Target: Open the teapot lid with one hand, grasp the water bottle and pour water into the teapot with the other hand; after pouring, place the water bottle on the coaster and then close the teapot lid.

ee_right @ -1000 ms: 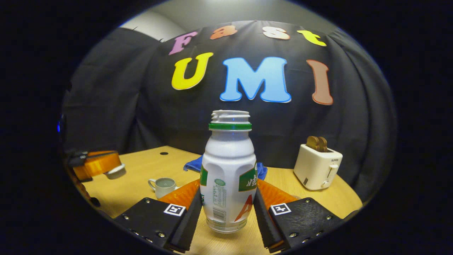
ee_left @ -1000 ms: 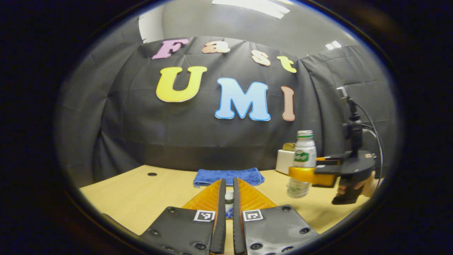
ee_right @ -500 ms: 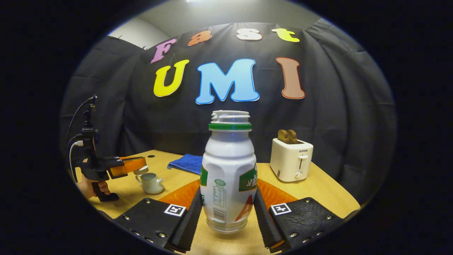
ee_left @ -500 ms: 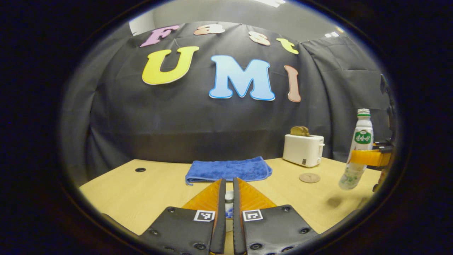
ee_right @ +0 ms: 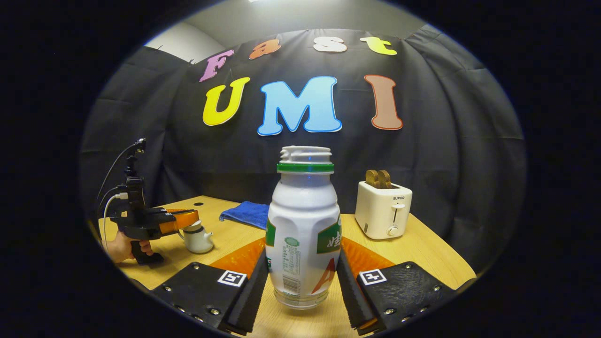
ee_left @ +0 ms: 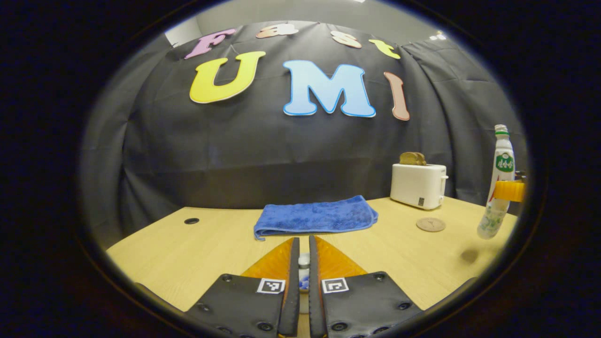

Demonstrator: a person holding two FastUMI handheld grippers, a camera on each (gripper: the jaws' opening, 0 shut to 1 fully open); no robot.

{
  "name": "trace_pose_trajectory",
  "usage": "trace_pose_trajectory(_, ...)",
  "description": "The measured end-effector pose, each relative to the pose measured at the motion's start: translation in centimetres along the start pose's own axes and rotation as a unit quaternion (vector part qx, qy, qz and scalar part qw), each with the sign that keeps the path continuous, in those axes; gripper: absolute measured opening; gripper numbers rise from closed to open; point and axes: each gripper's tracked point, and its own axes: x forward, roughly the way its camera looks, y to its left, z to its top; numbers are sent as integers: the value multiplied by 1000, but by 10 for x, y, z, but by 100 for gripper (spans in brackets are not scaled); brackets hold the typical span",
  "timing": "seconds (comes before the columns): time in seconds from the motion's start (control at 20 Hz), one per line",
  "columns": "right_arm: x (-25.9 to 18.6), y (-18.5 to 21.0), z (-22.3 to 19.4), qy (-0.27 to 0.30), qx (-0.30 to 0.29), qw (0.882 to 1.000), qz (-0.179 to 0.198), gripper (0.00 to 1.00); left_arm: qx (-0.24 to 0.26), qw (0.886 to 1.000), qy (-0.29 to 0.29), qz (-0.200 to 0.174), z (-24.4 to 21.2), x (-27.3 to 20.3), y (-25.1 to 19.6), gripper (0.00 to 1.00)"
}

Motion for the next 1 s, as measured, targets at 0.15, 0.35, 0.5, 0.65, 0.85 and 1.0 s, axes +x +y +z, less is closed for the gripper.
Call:
trace_pose_trajectory(0.15, 1, -8, -2, 1, -2, 1000, -11, 72, -10, 1000, 12, -5, -9, 3, -3, 19)
trace_pose_trajectory(0.35, 1, -9, -3, 2, -5, 1000, -13, 72, -22, 1000, 13, 0, -17, 8, -2, 19)
trace_pose_trajectory(0.5, 3, -7, -8, 10, 0, 1000, -8, 72, -12, 1000, 15, 5, -17, 8, 0, 19)
trace_pose_trajectory(0.65, 6, 2, -17, 27, 16, 999, 8, 72, -14, 1000, 13, 8, -15, 8, 1, 18)
trace_pose_trajectory(0.85, 13, -6, -8, 16, 5, 1000, -3, 72, -28, 999, 9, 20, -9, -1, 8, 48)
trace_pose_trajectory(1.0, 32, -23, 5, 3, -10, 1000, -22, 72, -59, 998, -16, 1, 13, -31, -1, 72)
